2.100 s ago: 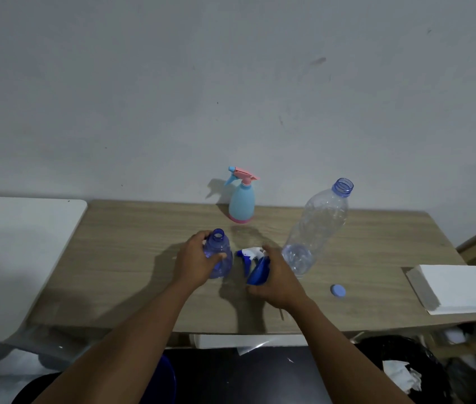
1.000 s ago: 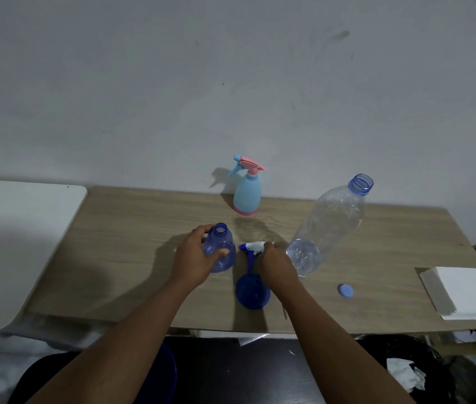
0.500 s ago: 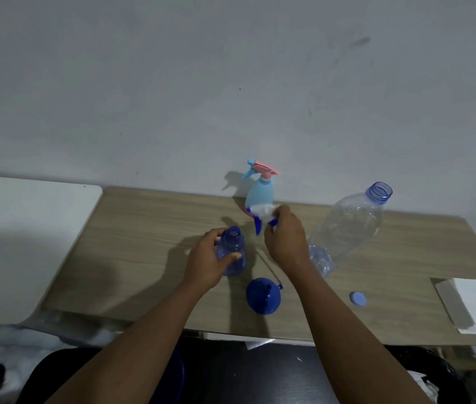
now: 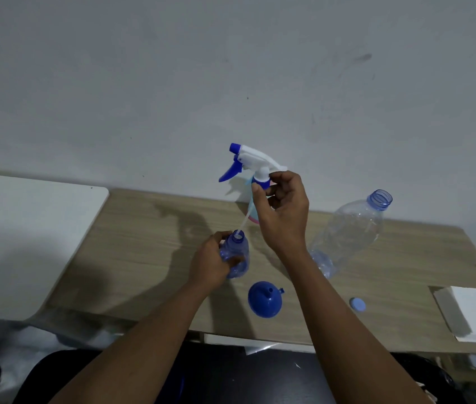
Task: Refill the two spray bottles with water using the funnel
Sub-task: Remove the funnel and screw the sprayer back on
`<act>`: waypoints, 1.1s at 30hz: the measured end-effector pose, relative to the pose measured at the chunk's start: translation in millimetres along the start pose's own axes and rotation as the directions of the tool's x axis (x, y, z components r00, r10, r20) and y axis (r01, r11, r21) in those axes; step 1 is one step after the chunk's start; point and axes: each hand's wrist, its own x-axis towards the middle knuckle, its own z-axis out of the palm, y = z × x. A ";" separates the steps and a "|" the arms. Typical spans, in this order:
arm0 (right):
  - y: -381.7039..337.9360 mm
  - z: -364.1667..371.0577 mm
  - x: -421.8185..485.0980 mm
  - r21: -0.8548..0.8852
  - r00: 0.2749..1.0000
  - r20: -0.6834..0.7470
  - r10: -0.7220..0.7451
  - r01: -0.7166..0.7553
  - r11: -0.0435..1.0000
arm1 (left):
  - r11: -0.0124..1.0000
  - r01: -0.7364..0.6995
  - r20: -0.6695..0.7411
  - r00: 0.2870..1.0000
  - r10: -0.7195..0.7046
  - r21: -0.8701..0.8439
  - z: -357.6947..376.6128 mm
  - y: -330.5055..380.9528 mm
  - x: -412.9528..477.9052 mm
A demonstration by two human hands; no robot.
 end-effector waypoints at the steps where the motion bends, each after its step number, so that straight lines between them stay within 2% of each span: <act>1: 3.5 2.1 -1.9 -0.013 1.000 0.016 0.001 -0.001 1.000 | 1.000 0.007 0.001 1.000 -0.007 -0.006 0.0 1.2 -0.1; 8: 59.0 4.3 -33.0 -0.137 0.975 0.134 0.178 -0.159 0.978 | 0.999 0.010 -0.013 1.000 -0.010 -0.053 -1.1 3.7 -4.9; 12: 76.4 3.6 -53.1 -0.092 0.961 0.126 0.246 -0.236 0.968 | 0.995 -0.037 -0.021 0.999 0.035 -0.090 0.3 0.6 -7.1; 17: 95.9 9.9 -67.0 -0.092 0.943 0.133 0.304 -0.293 0.952 | 0.996 -0.079 -0.028 0.997 0.078 -0.049 3.1 -4.4 -8.0; 27: 103.9 10.5 -67.7 -0.099 0.939 0.086 0.334 -0.325 0.940 | 0.992 -0.121 -0.062 0.991 0.120 -0.018 6.8 -6.6 -5.9; 33: 103.8 10.2 -65.2 -0.105 0.936 0.143 0.323 -0.310 0.945 | 0.993 -0.101 -0.037 0.994 0.099 -0.069 3.5 -4.3 -7.4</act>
